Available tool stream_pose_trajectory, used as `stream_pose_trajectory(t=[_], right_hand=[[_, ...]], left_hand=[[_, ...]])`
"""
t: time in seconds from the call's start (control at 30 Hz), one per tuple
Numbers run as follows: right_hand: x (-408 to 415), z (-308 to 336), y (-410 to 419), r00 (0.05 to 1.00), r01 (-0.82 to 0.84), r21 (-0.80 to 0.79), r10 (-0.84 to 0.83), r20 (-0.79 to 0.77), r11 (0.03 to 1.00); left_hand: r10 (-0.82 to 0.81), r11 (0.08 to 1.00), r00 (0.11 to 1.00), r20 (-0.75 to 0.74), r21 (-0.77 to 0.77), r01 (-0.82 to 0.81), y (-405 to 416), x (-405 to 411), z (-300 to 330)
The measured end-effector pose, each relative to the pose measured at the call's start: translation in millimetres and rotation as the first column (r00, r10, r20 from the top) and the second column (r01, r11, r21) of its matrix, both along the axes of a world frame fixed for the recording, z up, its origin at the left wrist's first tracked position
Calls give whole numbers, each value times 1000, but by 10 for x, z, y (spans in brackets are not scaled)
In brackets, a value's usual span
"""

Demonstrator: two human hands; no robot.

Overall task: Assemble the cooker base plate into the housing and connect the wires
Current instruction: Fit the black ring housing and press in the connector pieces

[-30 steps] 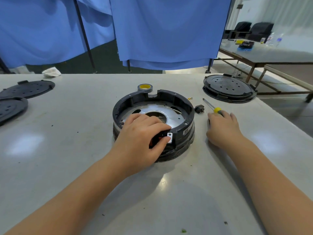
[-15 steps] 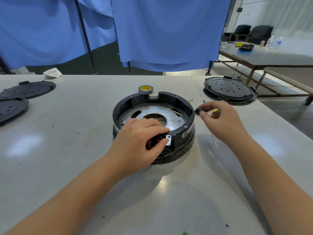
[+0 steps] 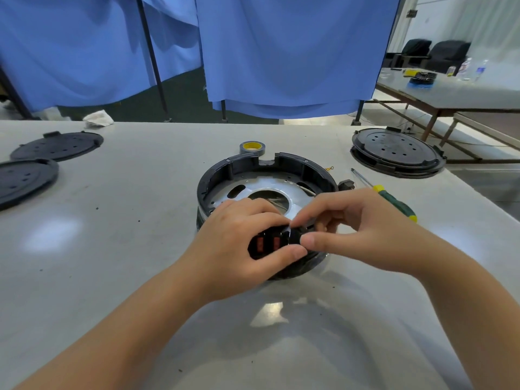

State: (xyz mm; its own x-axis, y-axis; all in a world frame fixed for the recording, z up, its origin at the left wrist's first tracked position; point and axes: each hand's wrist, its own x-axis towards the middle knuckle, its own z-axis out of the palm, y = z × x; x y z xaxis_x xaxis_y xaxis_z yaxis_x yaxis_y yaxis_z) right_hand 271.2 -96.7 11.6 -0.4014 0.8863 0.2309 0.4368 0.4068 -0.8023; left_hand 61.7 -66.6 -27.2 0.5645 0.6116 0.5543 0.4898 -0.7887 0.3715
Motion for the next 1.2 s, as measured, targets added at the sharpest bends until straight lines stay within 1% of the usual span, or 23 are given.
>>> stream_pose_trajectory(t=[0.17, 0.37, 0.53, 0.8, 1.2], right_hand=[[-17, 19, -38, 996, 27, 32, -30, 85, 999], [-70, 32, -106, 991, 60, 101, -72, 114, 993], [-71, 28, -111, 982, 83, 12, -83, 170, 997], [-69, 46, -114, 980, 48, 52, -57, 192, 997], [-85, 22, -95, 979, 63, 96, -81, 189, 993]], left_hand=[[16, 999, 1000, -26, 34, -15, 3, -11, -17], [29, 998, 999, -33, 48, -27, 25, -5, -31], [38, 997, 998, -47, 75, -34, 45, 3, -48], [38, 997, 998, -43, 71, -35, 29, -1, -41], [18, 999, 998, -59, 51, -15, 27, -23, -25]])
